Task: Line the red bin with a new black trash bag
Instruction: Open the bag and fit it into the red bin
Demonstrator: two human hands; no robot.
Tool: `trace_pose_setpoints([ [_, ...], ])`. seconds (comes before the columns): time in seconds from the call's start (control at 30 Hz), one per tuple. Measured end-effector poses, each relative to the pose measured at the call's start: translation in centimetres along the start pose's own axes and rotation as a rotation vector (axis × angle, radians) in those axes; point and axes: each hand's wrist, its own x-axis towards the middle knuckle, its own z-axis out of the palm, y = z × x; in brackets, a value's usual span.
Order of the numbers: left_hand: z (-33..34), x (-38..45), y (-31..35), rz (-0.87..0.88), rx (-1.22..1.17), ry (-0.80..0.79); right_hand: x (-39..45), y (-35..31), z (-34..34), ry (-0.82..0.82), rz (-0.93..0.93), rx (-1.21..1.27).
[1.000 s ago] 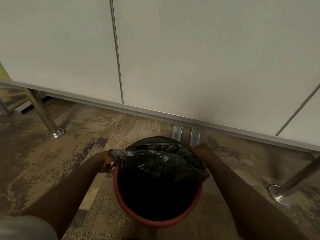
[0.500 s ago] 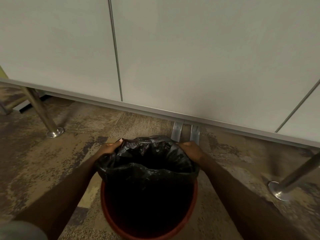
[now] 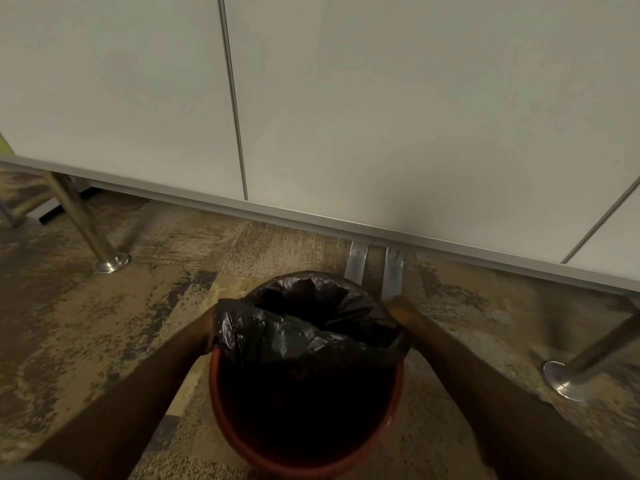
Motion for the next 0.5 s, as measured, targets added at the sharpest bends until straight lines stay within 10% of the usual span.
trace_pose_setpoints([
  [0.5,-3.7,-1.3,-0.6,-0.09,0.119,0.005,-1.1,3.7,-3.5,-0.008,-0.117,0.33],
])
